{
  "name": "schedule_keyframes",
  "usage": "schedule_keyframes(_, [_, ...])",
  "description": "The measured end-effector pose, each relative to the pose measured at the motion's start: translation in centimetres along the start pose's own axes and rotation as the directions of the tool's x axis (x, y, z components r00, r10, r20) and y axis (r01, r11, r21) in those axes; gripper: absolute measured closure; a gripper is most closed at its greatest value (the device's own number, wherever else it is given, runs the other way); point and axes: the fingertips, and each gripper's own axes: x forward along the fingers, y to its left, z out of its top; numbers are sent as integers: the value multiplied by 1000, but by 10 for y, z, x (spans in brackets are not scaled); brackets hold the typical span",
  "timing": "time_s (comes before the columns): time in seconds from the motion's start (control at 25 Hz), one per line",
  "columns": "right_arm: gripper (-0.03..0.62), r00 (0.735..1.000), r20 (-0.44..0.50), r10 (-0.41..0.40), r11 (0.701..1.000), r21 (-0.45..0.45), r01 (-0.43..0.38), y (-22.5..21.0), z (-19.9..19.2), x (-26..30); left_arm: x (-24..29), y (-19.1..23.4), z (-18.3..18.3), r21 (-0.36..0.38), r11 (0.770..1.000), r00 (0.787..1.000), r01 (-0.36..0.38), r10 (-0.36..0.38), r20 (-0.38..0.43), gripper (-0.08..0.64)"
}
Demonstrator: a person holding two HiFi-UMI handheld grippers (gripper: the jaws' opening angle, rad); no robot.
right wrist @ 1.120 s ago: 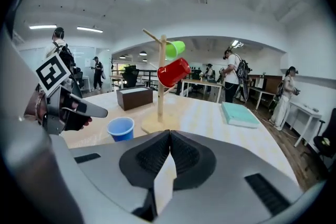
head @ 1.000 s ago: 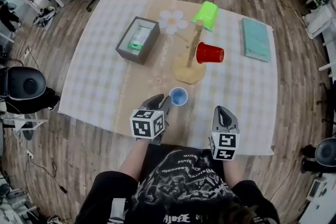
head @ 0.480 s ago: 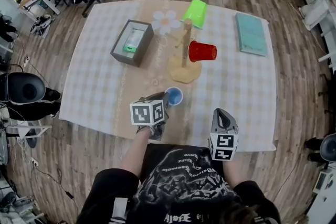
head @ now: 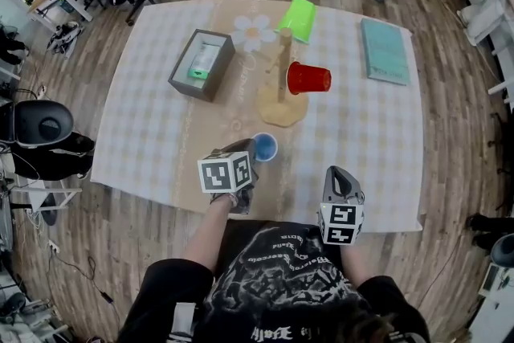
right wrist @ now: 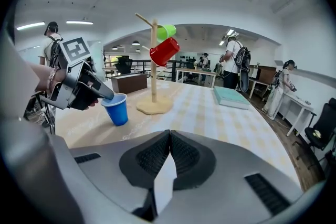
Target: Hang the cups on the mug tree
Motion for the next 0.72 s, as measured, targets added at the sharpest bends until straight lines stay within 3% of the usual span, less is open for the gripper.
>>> schedule_keyframes(0.4, [583, 1000, -15, -1, 1000, -8, 1, 0, -5, 2, -11, 3, 36, 5, 999, 992, -52, 51, 115, 523])
schedule_keyframes(0.72, [583, 1000, -14, -5, 1000, -1, 5, -1, -6, 1, -31, 5, 104, 73, 985, 950, -159, 132, 284, 523])
